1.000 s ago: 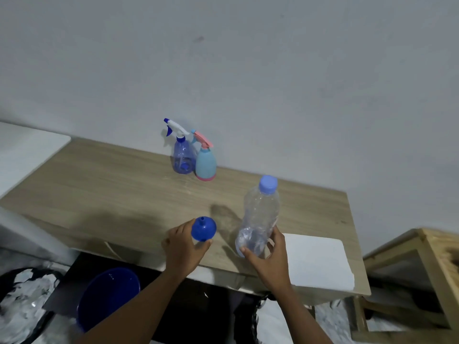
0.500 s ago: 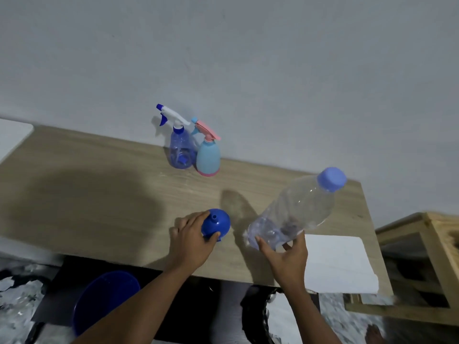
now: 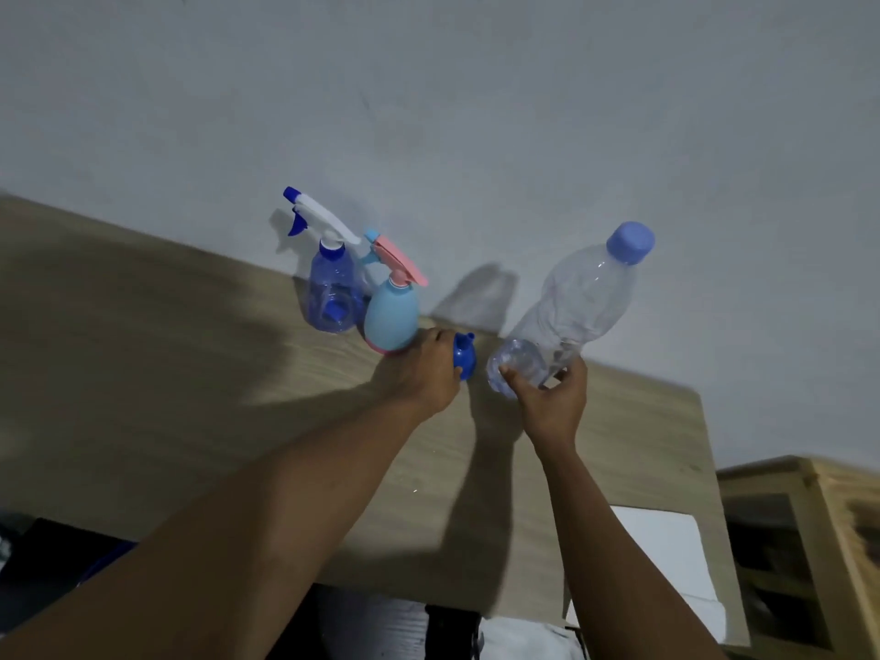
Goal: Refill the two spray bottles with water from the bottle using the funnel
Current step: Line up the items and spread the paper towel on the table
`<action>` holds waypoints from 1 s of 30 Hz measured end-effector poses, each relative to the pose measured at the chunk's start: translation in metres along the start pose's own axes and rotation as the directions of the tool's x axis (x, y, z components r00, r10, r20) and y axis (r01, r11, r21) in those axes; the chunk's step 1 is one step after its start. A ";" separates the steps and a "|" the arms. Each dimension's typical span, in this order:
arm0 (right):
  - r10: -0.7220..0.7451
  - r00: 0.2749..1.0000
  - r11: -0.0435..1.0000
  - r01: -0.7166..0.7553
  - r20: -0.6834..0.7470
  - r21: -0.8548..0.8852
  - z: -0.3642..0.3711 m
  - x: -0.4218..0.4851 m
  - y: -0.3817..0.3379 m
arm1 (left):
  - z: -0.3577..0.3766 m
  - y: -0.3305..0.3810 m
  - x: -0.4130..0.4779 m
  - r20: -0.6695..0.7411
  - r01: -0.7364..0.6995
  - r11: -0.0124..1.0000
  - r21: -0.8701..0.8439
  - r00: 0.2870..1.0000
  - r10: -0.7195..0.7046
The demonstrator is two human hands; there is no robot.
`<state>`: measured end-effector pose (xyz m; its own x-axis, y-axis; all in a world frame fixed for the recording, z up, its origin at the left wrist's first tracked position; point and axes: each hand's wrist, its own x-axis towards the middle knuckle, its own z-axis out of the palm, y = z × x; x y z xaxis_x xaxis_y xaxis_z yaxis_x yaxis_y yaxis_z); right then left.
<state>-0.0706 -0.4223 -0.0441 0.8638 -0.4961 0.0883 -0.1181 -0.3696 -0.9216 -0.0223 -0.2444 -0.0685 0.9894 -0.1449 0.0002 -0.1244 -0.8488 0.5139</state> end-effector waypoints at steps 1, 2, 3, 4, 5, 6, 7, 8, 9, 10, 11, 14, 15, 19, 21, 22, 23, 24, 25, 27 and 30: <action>0.004 1.000 1.000 -0.004 -0.001 0.007 0.003 0.005 0.002 | 0.002 0.000 0.005 0.010 0.027 1.000 -0.008 1.000 -0.027; 0.008 1.000 1.000 -0.008 0.000 0.021 0.005 0.010 0.003 | 0.006 -0.001 0.010 0.018 0.046 0.999 -0.010 0.999 -0.046; 0.010 1.000 0.999 -0.010 0.005 0.032 0.008 0.014 0.005 | 0.010 -0.002 0.014 0.023 0.058 0.998 -0.014 0.998 -0.057; 0.012 1.000 0.999 -0.013 0.014 0.043 0.010 0.017 0.005 | 0.013 -0.003 0.017 0.032 0.072 0.997 -0.017 0.997 -0.071; 0.013 1.000 0.999 -0.014 0.023 0.051 0.012 0.019 0.004 | 0.014 -0.004 0.019 0.035 0.082 0.997 -0.017 0.996 -0.081; 0.014 0.999 0.998 -0.016 0.030 0.061 0.014 0.021 0.004 | 0.015 -0.004 0.021 0.033 0.084 0.996 -0.016 0.996 -0.084; 0.013 0.999 0.998 -0.015 0.034 0.067 0.015 0.022 0.003 | 0.016 -0.004 0.022 0.030 0.080 0.997 -0.021 0.996 -0.080; 0.009 0.999 0.998 -0.012 0.038 0.069 0.016 0.022 0.003 | 0.016 -0.004 0.022 0.026 0.073 0.997 -0.020 0.997 -0.072; 0.008 0.999 0.998 -0.012 0.050 0.064 0.015 0.021 0.001 | 0.016 -0.004 0.020 0.021 0.067 0.998 -0.012 0.998 -0.067; 0.013 0.998 0.998 -0.017 0.068 0.057 0.013 0.019 0.000 | 0.018 -0.003 0.016 0.000 0.063 0.998 -0.003 0.998 -0.063; 0.023 0.996 0.998 -0.027 0.086 0.050 0.009 0.016 -0.001 | 0.019 -0.002 0.009 -0.030 0.055 0.998 -0.005 0.998 -0.055; 0.026 0.997 1.000 -0.027 0.069 0.010 -0.018 -0.003 0.006 | 0.018 0.014 -0.027 -0.186 0.033 0.989 -0.144 0.981 -0.060; 0.015 0.999 1.000 -0.014 0.049 -0.013 -0.033 -0.012 0.011 | 0.018 0.023 -0.045 -0.231 0.010 0.972 -0.234 0.971 -0.065; -0.014 1.000 0.979 0.014 0.002 -0.204 -0.116 -0.049 0.042 | 0.036 0.053 -0.102 -0.176 -0.054 0.889 -0.454 0.984 -0.030; 0.027 1.000 0.957 -0.028 -0.008 -0.288 -0.164 -0.062 0.057 | 0.050 0.060 -0.122 -0.155 -0.129 0.909 -0.395 0.985 0.072; 0.050 0.999 0.943 -0.051 -0.010 -0.329 -0.186 -0.067 0.064 | 0.056 0.066 -0.130 -0.134 -0.194 0.920 -0.340 0.978 0.157; 0.071 0.997 0.929 -0.069 -0.006 -0.363 -0.207 -0.073 0.070 | 0.062 0.072 -0.138 -0.108 -0.245 0.923 -0.298 0.969 0.222; 0.089 0.996 0.915 -0.081 0.002 -0.394 -0.225 -0.079 0.077 | 0.066 0.080 -0.147 -0.074 -0.259 0.923 -0.285 0.966 0.248; 0.101 0.995 0.902 -0.085 0.016 -0.424 -0.241 -0.084 0.084 | 0.071 0.089 -0.156 -0.044 -0.250 0.926 -0.283 0.968 0.248; 0.117 0.990 0.865 -0.062 0.082 -0.498 -0.269 -0.093 0.100 | 0.082 0.107 -0.174 -0.006 -0.211 0.942 -0.260 0.976 0.217; 0.116 0.968 0.805 0.039 0.222 -0.592 -0.298 -0.099 0.121 | 0.095 0.133 -0.201 0.097 -0.072 0.972 -0.225 0.991 0.095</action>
<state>-0.3164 -0.6519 -0.0518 0.9313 -0.3488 -0.1054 -0.3512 -0.7820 -0.5150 -0.2446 -0.3763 -0.0818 0.9612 -0.2737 -0.0336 -0.1751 -0.6997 0.6926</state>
